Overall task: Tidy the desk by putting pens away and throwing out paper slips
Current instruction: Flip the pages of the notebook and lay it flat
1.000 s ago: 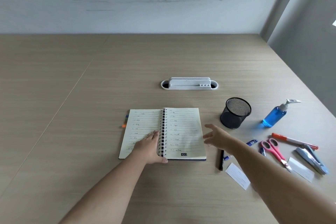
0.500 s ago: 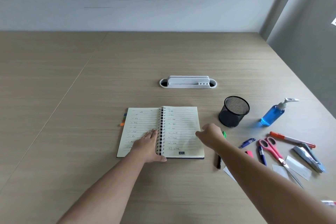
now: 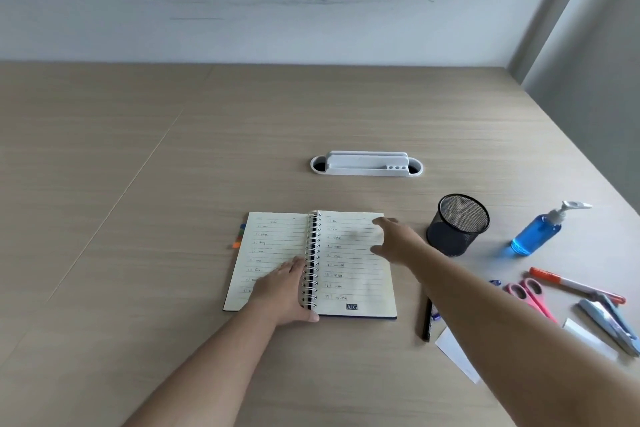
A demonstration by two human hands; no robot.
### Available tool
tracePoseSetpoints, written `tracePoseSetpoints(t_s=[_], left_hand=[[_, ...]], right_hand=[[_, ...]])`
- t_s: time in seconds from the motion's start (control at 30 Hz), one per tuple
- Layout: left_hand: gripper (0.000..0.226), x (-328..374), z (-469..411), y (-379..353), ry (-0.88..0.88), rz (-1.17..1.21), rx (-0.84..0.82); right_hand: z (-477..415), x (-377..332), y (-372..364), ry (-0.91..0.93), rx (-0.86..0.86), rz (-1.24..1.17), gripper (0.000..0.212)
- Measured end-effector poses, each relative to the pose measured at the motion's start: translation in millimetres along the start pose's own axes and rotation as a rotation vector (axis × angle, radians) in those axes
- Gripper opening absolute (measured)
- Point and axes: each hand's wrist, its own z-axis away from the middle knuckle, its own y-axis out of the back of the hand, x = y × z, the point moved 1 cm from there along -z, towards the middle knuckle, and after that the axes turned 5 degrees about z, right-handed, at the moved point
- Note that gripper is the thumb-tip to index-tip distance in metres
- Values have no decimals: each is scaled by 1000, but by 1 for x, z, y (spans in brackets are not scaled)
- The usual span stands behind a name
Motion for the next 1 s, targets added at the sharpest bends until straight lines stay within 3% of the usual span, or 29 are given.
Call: tracePoseSetpoints(t_s=[0.23,0.57,0.73,0.8,0.87,0.93,1.0], left_hand=[[114,-2,-9,8,54,54,-42],[112,1,-9,16,127,57,-77],[111,3,-7,20,133,68,-114],[114,4,-6,22,136,84,-132],[118,5,-4,23,135,111,-145],[122,4,-2,24,129,147,-154],[129,2,0,22,124,193,-172]], right_hand=[[-44,-18,-2,-5,-145,259,116],[-44,-13,-5,-3,-69,274,104],[-36,-13,-4,91,105,300,92],[-32,-9,-2,122,222,145,71],[-21,-2,0,26,258,-270,45],[-7,9,-6,-110,190,-754,27],[9,17,-21,-201,19,-1097,21]])
